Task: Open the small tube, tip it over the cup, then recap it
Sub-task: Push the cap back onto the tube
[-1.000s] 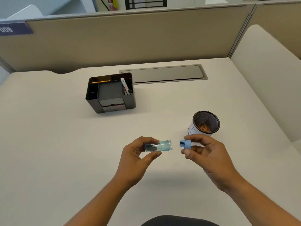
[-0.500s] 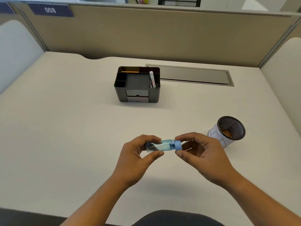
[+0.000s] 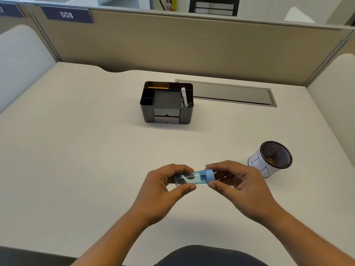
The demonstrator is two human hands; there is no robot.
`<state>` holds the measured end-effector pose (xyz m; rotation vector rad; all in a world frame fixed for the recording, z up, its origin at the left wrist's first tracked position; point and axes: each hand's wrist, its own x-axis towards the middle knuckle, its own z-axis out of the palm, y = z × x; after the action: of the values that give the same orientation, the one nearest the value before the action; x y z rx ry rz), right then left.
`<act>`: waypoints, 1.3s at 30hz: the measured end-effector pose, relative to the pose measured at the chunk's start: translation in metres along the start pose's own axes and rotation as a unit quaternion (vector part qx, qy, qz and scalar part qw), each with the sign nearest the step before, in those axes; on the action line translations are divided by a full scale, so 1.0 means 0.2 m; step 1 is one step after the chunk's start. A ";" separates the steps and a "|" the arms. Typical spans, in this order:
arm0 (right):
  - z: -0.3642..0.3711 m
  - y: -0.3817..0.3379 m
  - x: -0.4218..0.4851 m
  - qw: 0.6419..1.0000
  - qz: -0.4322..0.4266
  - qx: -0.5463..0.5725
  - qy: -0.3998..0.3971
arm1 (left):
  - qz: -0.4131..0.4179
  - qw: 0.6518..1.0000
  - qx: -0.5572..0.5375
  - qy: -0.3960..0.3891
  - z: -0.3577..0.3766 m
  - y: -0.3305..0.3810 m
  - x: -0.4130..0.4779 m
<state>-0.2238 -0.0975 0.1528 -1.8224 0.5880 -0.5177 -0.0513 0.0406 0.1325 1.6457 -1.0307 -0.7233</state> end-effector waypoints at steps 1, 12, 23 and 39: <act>0.00 0.00 0.00 1.000 0.003 0.008 0.004 | 0.006 1.000 0.003 0.002 0.00 0.00 0.01; -0.02 -0.01 0.01 1.000 -0.002 0.019 0.005 | -0.028 0.999 -0.025 -0.030 0.00 0.04 0.03; -0.02 -0.01 0.02 1.000 -0.027 -0.001 0.006 | -0.046 0.995 -0.085 -0.026 0.06 0.05 0.01; -0.03 0.01 0.02 0.997 -0.051 -0.054 0.030 | -0.084 0.984 -0.128 -0.087 0.09 0.04 0.05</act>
<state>-0.2252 -0.1050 0.1521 -1.9517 0.5752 -0.6223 -0.0633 0.0227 0.1346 1.4755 -0.8842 -1.0816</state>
